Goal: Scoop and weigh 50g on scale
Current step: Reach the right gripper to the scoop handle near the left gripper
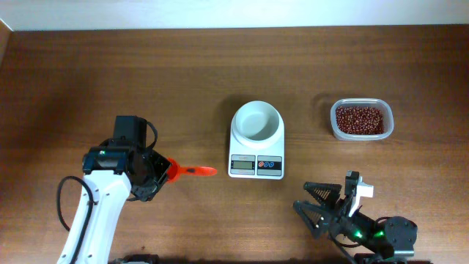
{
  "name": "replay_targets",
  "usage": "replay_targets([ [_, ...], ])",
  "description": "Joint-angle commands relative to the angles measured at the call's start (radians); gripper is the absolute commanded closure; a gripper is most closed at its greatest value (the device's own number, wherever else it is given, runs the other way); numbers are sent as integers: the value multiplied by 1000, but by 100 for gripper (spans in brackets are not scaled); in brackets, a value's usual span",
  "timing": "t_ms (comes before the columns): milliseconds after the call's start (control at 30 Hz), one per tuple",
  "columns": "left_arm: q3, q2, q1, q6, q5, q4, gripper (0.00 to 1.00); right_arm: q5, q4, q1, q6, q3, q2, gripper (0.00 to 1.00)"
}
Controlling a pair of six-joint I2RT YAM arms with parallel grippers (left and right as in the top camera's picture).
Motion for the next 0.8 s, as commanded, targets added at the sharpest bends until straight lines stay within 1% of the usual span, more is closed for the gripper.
replay_targets([
  [0,-2,-12,-2,-13,8,-14,100,-29,23,6,40,-5,-6,1],
  [67,-2,-12,-1,-14,8,-14,100,28,34,5,1,-5,-6,1],
  [200,-2,-12,-2,-13,32,-12,100,101,71,5,-1,13,1,1],
  [300,-2,-12,-23,-13,37,-11,100,109,69,5,0,71,64,0],
  [333,-2,-12,-34,-13,36,-10,100,109,65,5,12,107,122,2],
  [400,-2,-12,-86,-13,36,10,100,73,57,5,110,198,298,4],
  [500,-2,-12,-145,-13,33,42,100,-114,56,9,118,309,563,4],
  [567,-2,-12,-177,-14,34,72,100,-158,61,35,107,330,665,4],
  [633,-2,-12,-210,-14,34,102,100,-145,61,111,97,330,759,5],
  [700,-2,-12,-232,-14,33,113,100,-77,60,187,81,330,804,5],
  [733,-2,-12,-243,-23,34,117,100,39,68,277,81,330,837,4],
  [767,-2,-12,-252,-48,35,116,100,117,76,336,82,330,853,4],
])
